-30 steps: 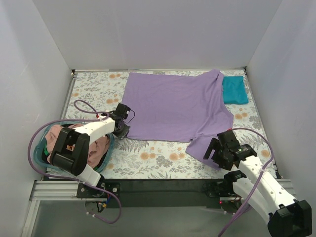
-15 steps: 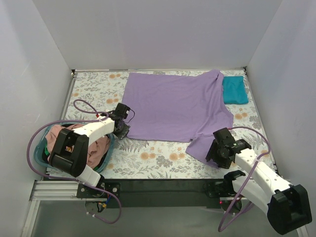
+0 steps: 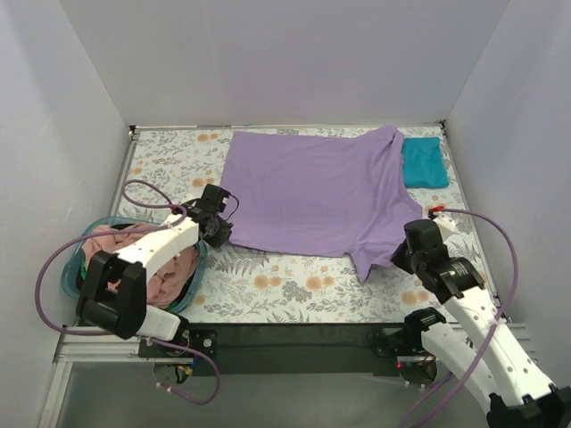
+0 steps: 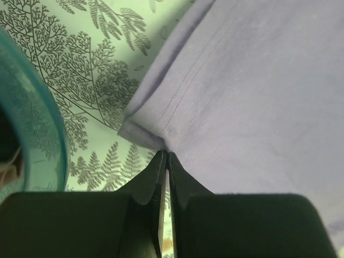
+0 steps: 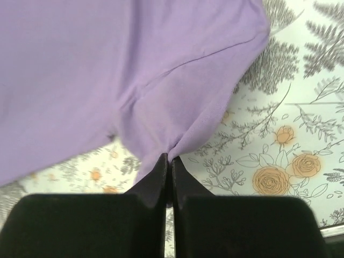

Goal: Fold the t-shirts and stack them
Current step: Flatten the tshirt out, then fold the tshirt

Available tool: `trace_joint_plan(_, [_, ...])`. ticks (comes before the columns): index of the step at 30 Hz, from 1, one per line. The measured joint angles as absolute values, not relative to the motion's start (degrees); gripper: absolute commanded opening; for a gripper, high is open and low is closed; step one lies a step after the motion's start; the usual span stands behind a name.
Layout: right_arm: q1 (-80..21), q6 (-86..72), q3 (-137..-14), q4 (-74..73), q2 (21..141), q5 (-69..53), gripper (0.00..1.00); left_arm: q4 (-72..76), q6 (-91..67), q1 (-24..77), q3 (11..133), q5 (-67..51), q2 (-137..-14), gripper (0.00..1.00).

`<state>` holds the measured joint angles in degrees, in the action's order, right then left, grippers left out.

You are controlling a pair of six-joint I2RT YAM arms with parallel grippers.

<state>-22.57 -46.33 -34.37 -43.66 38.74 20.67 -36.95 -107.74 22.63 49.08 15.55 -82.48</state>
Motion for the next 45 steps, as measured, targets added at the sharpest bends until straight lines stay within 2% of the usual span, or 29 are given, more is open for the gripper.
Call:
trace_joint_plan(14, [-22.6,-49.4,-51.2,-62.9,21.6,25.8,0.01,-42.8,-106.7,23.2,45.9,12.3,-62.6,0.0])
trace_joint_plan(24, [-22.6,-49.8,-54.1,-68.2,19.1,25.6,0.01,-46.6,-106.7,23.8,43.5,10.5,-55.0,0.0])
trace_joint_plan(31, [-22.6,-48.1,-52.7,-65.6,26.2,27.1,0.01,-44.4,-105.4,23.7,43.9,9.2,-62.7,0.0])
trace_joint_plan(45, [-22.3,-42.7,-53.3,-47.3,52.8,34.1,0.01,-40.3,-102.5,20.6,55.6,9.0,-83.2,0.0])
